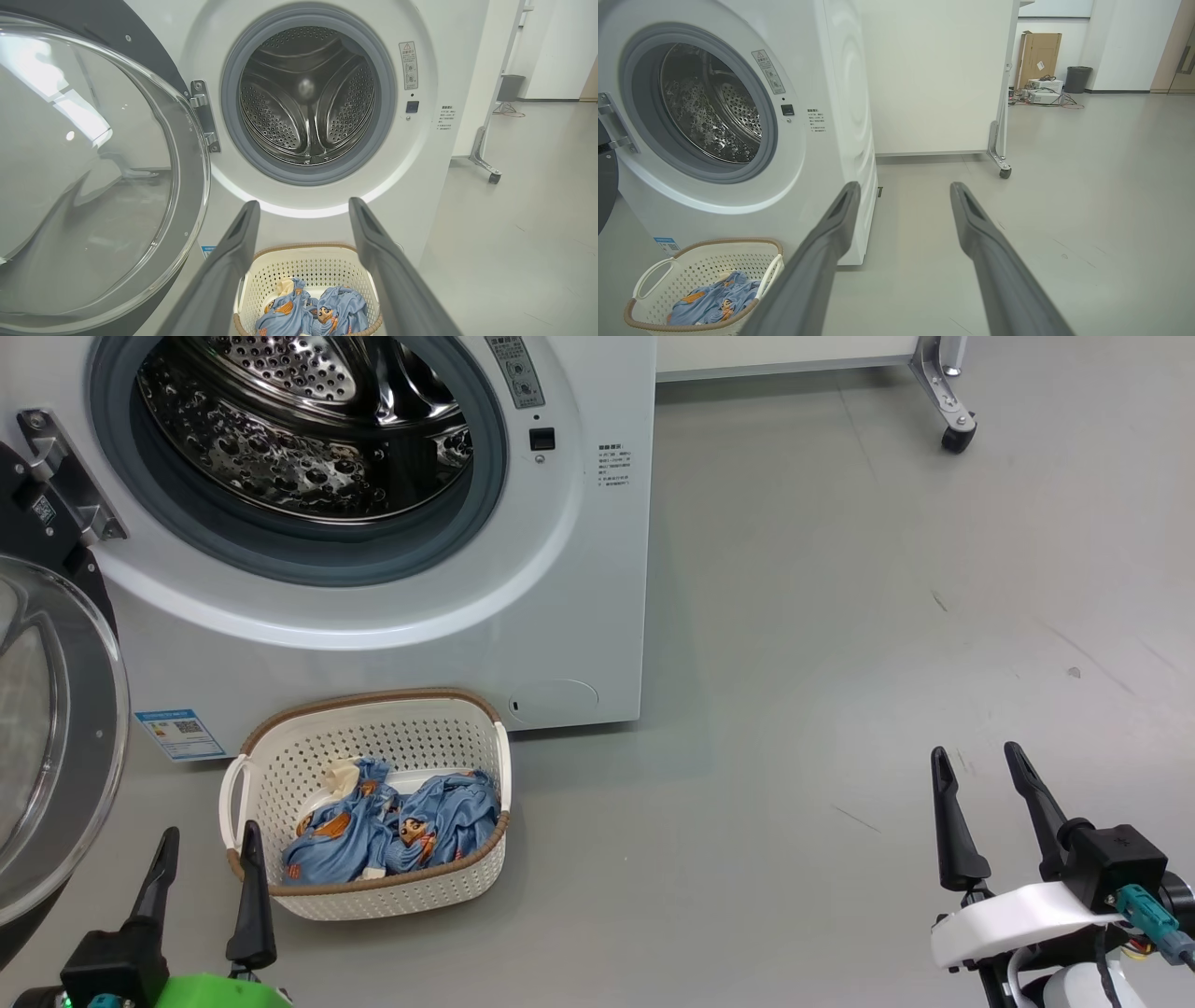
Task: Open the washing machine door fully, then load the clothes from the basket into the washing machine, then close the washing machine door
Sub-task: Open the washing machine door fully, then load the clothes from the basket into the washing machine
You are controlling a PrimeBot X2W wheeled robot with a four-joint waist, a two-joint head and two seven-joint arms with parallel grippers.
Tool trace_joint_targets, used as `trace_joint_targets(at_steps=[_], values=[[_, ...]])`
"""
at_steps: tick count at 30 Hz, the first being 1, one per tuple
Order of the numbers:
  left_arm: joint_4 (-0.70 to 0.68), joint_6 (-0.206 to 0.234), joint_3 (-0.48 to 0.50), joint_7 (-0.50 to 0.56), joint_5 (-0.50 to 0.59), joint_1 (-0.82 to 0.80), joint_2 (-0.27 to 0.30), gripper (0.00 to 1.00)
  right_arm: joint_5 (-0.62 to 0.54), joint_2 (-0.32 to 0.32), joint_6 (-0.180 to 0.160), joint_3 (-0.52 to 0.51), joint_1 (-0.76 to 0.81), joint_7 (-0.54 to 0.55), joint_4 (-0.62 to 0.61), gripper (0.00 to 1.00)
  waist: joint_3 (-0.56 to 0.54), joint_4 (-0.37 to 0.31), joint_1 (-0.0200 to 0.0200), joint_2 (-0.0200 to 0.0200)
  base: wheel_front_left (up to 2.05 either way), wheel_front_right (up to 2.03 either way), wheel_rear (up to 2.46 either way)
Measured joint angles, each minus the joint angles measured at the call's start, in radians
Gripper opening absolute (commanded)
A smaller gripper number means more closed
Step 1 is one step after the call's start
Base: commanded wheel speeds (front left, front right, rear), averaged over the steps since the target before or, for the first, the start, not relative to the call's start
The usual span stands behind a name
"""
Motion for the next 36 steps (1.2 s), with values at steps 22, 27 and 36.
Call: trace_joint_targets(at_steps=[22,27,36], values=[[-0.007,-0.003,-0.006,0.000,0.005,-0.001,-0.001,1.00,-0.002,0.006,0.001,-0.009,0.002,0.000,-0.019,1.00,0.025,0.025,0.0000,0.0000,0.00,0.00,0.00],[-0.006,-0.003,-0.004,0.000,0.012,-0.001,-0.001,1.00,-0.002,0.007,0.001,-0.012,0.002,0.000,-0.019,1.00,0.030,0.028,0.0000,0.0000,0.07,-0.07,0.00],[-0.004,-0.003,0.002,0.000,0.014,-0.004,-0.001,1.00,-0.006,0.008,0.001,-0.016,0.002,0.000,-0.022,1.00,0.037,0.035,0.0000,0.0000,0.33,-0.33,0.00]])
